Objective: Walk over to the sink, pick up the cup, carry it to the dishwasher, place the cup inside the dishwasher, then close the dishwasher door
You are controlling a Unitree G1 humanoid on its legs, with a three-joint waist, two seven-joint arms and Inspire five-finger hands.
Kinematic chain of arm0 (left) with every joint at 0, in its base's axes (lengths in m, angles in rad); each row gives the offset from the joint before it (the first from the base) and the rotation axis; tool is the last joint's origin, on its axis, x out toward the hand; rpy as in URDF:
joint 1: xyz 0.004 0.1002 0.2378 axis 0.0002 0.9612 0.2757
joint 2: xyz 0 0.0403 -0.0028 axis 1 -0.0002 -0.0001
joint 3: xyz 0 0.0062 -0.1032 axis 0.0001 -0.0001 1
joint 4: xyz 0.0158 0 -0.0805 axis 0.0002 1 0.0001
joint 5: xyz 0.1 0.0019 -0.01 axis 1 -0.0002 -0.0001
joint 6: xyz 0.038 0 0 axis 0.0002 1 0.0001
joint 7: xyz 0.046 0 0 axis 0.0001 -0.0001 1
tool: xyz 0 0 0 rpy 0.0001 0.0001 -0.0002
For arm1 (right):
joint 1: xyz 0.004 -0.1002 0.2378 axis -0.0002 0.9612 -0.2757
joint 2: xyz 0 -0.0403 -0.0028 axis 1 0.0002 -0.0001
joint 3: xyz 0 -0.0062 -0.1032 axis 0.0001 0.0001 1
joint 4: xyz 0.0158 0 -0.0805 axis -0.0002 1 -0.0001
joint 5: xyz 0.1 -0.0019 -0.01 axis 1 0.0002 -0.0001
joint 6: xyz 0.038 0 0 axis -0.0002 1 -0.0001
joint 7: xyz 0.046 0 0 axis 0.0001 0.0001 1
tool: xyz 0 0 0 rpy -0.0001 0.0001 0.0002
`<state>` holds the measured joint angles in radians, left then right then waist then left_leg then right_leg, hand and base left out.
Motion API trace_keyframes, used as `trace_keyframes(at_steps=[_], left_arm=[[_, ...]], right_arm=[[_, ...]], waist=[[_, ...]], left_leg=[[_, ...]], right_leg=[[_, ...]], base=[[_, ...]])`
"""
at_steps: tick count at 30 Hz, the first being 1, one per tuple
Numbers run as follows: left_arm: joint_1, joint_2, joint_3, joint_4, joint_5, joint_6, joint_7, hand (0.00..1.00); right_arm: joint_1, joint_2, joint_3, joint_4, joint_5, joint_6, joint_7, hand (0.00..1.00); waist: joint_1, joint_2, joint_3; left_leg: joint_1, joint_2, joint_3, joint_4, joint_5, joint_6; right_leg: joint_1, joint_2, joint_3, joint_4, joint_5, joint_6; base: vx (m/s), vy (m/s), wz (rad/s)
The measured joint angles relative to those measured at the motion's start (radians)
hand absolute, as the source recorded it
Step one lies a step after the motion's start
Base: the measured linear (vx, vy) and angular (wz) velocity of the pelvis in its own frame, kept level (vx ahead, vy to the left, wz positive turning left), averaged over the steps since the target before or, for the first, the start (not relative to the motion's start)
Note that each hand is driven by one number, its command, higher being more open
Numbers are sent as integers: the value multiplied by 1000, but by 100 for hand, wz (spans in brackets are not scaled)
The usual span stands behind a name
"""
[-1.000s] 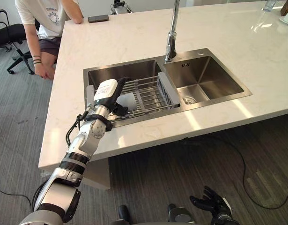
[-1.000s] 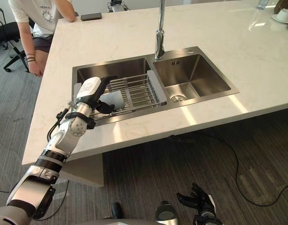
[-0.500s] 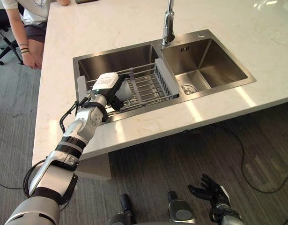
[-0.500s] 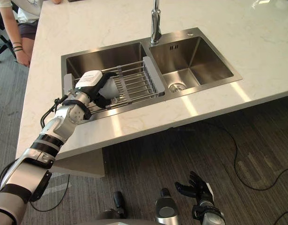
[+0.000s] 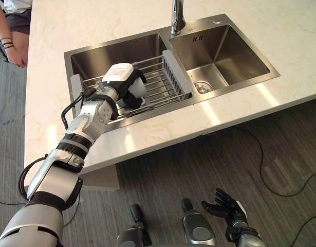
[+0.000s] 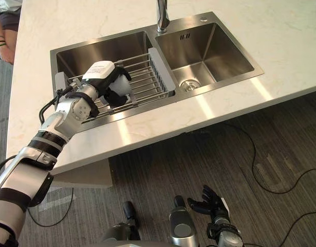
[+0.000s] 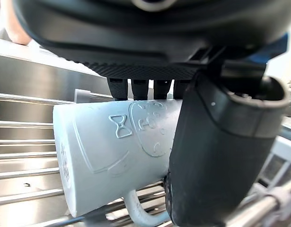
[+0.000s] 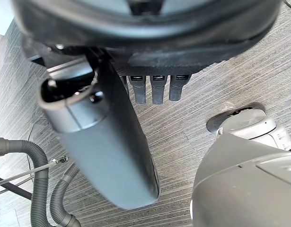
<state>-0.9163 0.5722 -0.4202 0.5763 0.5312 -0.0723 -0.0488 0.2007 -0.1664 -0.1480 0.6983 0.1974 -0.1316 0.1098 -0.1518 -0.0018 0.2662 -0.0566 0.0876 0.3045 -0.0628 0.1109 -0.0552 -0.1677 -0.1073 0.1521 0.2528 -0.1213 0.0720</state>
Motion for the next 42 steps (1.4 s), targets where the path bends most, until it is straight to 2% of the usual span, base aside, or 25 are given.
trace_keyframes(at_steps=[6, 12, 17, 21, 26, 30, 32, 36, 39, 40, 41, 42], left_arm=[[79, -17, 5, -279, -54, -20, 29, 30], [239, -109, 70, -501, -121, -53, 54, 30], [425, -198, 184, -664, -245, -69, 73, 30], [605, -296, 274, -783, -436, -94, 106, 30], [794, -372, 323, -857, -616, -114, 116, 30], [901, -405, 354, -914, -671, -117, 112, 30], [950, -424, 357, -974, -678, -119, 111, 30], [982, -438, 353, -1028, -699, -135, 108, 30], [996, -447, 335, -1073, -715, -137, 113, 30], [996, -444, 317, -1080, -731, -142, 114, 30], [996, -441, 295, -1078, -742, -142, 114, 30], [997, -441, 275, -1076, -744, -141, 114, 30]], right_arm=[[4, 2, -3, 0, 6, 0, -2, 90], [-2, 2, -3, 0, 5, -4, -3, 90], [8, 2, -5, 1, 5, -4, -5, 90], [17, 12, -38, 1, 5, -4, -8, 90], [44, 14, -45, 0, 4, -4, -11, 90], [60, 17, -45, -5, -3, -4, -15, 90], [91, 18, -45, -13, -3, -4, -24, 90], [116, 18, -44, -21, -3, -4, -40, 90], [101, 18, -41, -66, -2, -5, -58, 90], [71, 18, -41, -70, 0, -6, -69, 90], [42, 19, -46, -71, 1, -7, -77, 90], [35, 21, -45, -76, 3, -9, -82, 90]], waist=[[0, -5, 3], [21, -5, -1], [30, -5, -18], [54, -3, -46], [83, -2, -89], [85, -1, -119], [91, 0, -140], [116, 3, -146], [133, 8, -146], [133, 9, -145], [133, 5, -138], [134, 1, -136]], left_leg=[[6, -4, -48, 1, 1, 2], [27, -7, -74, 1, 2, 3], [41, -11, -91, -2, 4, 4], [62, -15, -102, -6, 4, 4], [97, -19, -117, -8, 4, 4], [103, -22, -146, -15, 6, -1], [82, -21, -186, -17, 16, -5], [22, -19, -260, 15, 33, -7], [-92, -6, -314, 108, 40, -13], [-125, -5, -338, 101, 75, -53], [-164, 4, -315, 218, -4, -38], [-183, 3, -295, 325, -72, -4]], right_leg=[[48, -11, -51, -28, 0, 0], [86, -15, -78, -31, -7, 1], [109, -20, -95, -33, -12, 3], [136, -24, -107, -34, -18, 3], [189, -28, -128, -47, -21, 2], [207, -32, -156, -48, -27, 3], [211, -32, -198, -46, -36, 2], [195, -29, -264, -10, -49, -14], [111, -22, -307, 80, -74, -38], [82, -18, -325, 87, -72, -47], [64, -33, -351, 91, -63, -63], [65, -40, -358, 93, -60, -62]], base=[[7, -13, 22], [-7, -18, 13], [-13, -15, 10], [4, -15, 9], [-16, -18, 12], [-50, -19, 23], [-55, -34, 49], [-56, -44, 58], [-130, -63, 53], [-175, -30, 51], [-216, 2, 51], [-225, 13, 37]])
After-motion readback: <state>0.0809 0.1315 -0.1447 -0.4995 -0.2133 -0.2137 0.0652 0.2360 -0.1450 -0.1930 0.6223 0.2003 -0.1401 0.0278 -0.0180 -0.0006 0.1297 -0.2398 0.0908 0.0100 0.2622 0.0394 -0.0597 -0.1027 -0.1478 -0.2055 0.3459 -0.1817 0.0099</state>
